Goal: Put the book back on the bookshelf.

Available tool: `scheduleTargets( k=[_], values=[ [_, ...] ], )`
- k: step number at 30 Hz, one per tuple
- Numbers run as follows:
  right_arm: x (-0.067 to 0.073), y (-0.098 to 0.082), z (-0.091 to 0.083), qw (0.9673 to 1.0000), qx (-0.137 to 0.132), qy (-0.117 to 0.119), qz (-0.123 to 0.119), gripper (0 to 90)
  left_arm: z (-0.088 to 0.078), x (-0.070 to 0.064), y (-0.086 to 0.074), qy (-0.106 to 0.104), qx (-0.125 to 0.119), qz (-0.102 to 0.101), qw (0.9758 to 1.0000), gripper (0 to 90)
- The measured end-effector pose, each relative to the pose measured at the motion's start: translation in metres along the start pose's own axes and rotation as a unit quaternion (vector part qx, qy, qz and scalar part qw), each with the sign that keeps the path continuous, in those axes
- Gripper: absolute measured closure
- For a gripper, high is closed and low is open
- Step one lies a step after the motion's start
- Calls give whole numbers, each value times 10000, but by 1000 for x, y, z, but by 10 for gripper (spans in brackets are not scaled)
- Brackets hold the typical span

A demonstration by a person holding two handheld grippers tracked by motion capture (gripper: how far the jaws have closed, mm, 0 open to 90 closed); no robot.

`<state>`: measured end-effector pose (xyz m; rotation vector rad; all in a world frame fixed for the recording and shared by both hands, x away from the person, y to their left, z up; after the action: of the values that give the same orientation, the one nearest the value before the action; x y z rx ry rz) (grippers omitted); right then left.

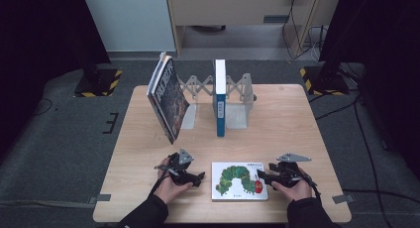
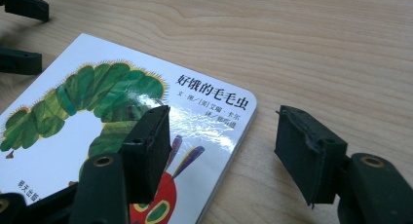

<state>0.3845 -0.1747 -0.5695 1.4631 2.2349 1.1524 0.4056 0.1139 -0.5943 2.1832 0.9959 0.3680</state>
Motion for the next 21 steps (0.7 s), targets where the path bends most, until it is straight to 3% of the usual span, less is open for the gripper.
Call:
scheduleTargets(
  k=[7,11,14,17,21],
  values=[
    [7,-3,1,9999,44,71,79,397,0,0,0,22,-16,-46,10000,6],
    [9,-3,3,9999,48,124,80,409,-5,2,2,50,12,-263,9996,79],
    [8,-4,3,9998,44,149,92,414,-11,0,5,26,-111,-294,9995,110],
    [9,-5,3,9997,64,194,145,422,-16,-6,11,-118,-272,-419,9987,132],
    [11,-5,4,9995,55,233,192,427,-16,-18,12,-324,-235,-411,9984,142]
  ],
)
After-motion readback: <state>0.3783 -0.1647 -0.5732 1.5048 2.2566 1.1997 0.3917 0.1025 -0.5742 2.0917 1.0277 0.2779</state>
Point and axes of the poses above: each handheld gripper's, and its own axes: z roughly forward along the jaws, y roughly out of its top, x roughly to its left, the point moved 8 cm from there along z, roughly forward along the jaws, and after that the axes turned 2 degrees about -y, right-handed, at the moved point
